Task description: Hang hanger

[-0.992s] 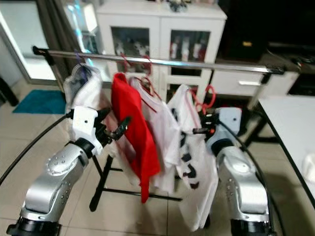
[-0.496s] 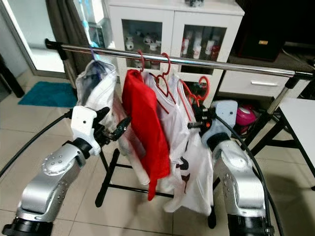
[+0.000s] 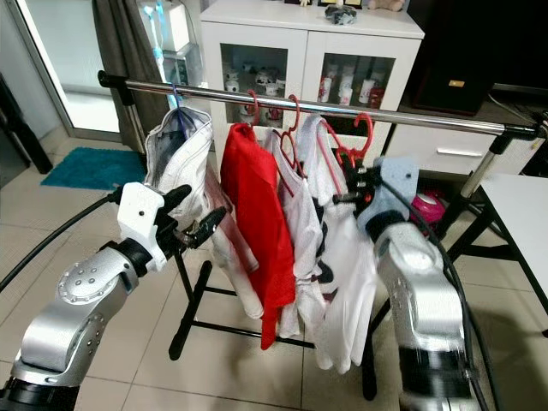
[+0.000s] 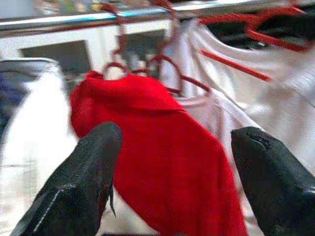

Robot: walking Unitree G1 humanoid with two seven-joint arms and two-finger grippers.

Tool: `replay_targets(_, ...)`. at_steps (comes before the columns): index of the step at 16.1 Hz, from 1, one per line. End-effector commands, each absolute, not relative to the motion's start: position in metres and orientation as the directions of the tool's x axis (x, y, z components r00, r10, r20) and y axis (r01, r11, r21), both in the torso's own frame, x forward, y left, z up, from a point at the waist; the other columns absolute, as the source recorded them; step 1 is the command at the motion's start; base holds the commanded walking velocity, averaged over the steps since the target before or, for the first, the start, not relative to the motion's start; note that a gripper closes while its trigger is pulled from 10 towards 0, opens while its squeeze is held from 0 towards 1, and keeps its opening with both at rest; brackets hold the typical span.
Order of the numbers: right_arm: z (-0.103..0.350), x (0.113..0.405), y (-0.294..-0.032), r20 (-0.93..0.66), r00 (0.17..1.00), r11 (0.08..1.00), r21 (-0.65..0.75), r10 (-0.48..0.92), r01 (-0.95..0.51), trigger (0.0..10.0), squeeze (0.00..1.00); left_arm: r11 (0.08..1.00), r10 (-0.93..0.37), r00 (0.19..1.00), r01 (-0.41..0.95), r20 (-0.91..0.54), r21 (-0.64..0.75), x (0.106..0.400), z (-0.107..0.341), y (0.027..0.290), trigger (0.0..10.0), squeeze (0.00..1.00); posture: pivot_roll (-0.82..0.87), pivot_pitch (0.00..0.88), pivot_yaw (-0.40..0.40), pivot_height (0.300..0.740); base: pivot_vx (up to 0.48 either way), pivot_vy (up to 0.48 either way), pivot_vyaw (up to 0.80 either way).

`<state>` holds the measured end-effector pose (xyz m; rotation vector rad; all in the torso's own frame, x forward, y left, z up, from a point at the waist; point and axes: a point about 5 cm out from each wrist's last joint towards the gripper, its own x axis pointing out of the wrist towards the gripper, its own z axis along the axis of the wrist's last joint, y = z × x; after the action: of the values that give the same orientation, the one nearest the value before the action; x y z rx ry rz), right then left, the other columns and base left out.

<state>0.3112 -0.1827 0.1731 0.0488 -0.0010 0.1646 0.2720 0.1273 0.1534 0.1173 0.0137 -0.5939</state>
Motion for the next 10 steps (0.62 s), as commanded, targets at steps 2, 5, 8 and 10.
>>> replay_targets(2, 0.184, 0.323, -0.183, 0.033, 0.988, 0.989, 0.020, 0.149, -0.150, 10.0, 0.00, 0.781, -0.611, 0.790, 0.611, -0.042, 0.127, 0.269, 0.157, 0.122, 10.0, 0.00, -0.07, 0.000, 0.007, 0.740, 0.000, 0.000, 0.00)
replay_targets(5, 0.185, 0.340, -0.183, -0.009, 0.993, 0.993, 0.006, 0.118, -0.118, 10.0, 0.00, 0.745, -0.655, 0.755, 0.654, -0.039, 0.129, 0.266, 0.161, 0.118, 10.0, 0.00, -0.07, 0.000, 0.015, 0.740, 0.000, 0.000, 0.00)
replay_targets(8, 0.195, 0.369, -0.191, -0.029, 0.998, 0.998, -0.018, 0.054, -0.054, 10.0, 0.00, 0.712, -0.690, 0.722, 0.689, -0.042, 0.135, 0.264, 0.165, 0.115, 10.0, 0.00, -0.06, 0.000, 0.019, 0.740, 0.000, 0.000, 0.00)
replay_targets(10, 0.203, 0.381, -0.198, -0.025, 0.999, 1.000, -0.004, 0.019, -0.019, 10.0, 0.00, 0.708, -0.694, 0.718, 0.693, -0.044, 0.135, 0.263, 0.165, 0.116, 10.0, 0.00, -0.06, 0.000, 0.019, 0.740, 0.000, 0.000, 0.00)
